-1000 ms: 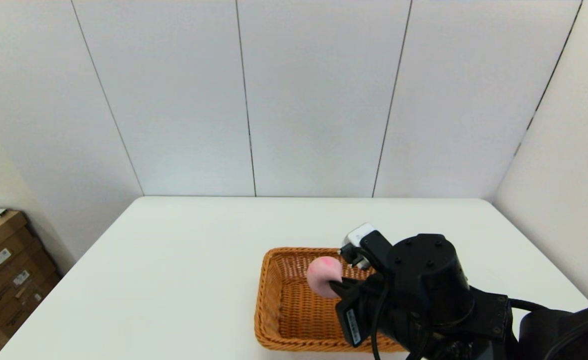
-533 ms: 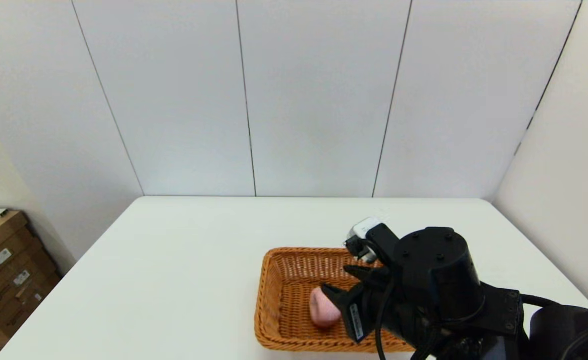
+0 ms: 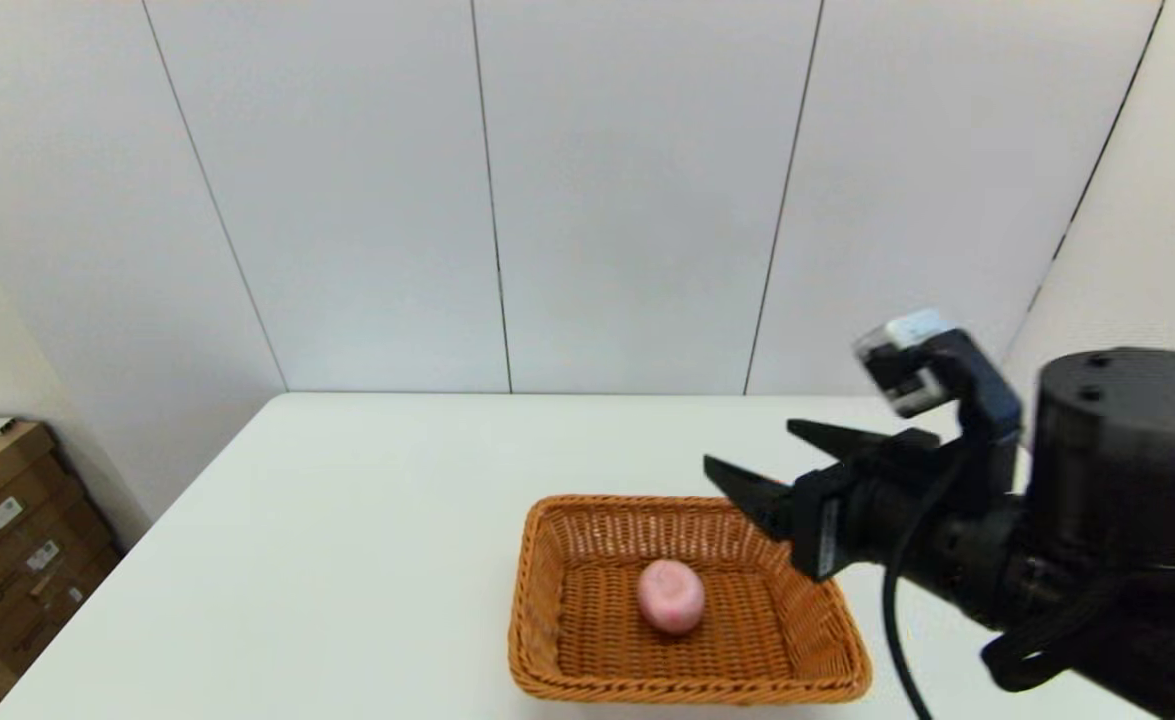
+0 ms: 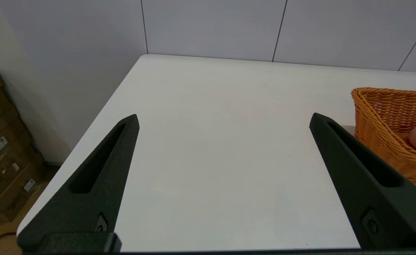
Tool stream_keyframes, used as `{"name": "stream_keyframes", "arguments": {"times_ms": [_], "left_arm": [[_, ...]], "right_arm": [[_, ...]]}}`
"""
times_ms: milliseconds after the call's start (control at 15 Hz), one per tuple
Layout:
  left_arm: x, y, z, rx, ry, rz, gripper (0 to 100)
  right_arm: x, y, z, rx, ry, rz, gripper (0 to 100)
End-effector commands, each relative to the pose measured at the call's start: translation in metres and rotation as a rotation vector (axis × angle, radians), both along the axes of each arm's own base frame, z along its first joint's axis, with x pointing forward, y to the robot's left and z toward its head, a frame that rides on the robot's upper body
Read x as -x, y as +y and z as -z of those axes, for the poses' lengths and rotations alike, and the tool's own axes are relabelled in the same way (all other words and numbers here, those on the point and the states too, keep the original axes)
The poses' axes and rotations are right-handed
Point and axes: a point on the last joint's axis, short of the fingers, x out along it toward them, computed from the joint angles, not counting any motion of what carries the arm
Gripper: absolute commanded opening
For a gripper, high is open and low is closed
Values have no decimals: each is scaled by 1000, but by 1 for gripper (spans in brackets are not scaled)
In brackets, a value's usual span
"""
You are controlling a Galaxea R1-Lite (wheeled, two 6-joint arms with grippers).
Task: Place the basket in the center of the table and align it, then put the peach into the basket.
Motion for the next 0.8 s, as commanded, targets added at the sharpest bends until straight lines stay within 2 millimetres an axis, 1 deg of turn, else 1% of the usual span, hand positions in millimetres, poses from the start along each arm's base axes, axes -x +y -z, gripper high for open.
{"name": "stream_keyframes", "arguments": {"times_ms": [67, 133, 200, 267, 400, 533, 667, 800], "left_arm": [[0, 0, 0, 1, -1, -1, 100], [0, 0, 0, 1, 1, -1, 100], [0, 0, 0, 1, -1, -1, 100], [0, 0, 0, 1, -1, -1, 100], [0, 0, 0, 1, -3, 0, 100], [0, 0, 0, 1, -6, 0, 100], [0, 0, 0, 3, -6, 0, 100], [0, 0, 0, 1, -6, 0, 100]], "right_arm": [[59, -103, -27, -16, -211, 291, 100], [77, -121, -15, 43, -213, 364, 100], [103, -137, -4, 76, -232, 441, 100], [122, -145, 5, 81, -229, 489, 100], [154, -154, 16, 86, -233, 581, 100], [174, -157, 25, 84, -258, 660, 100], [193, -157, 39, 73, -303, 708, 100], [198, -156, 50, 46, -320, 682, 100]]}}
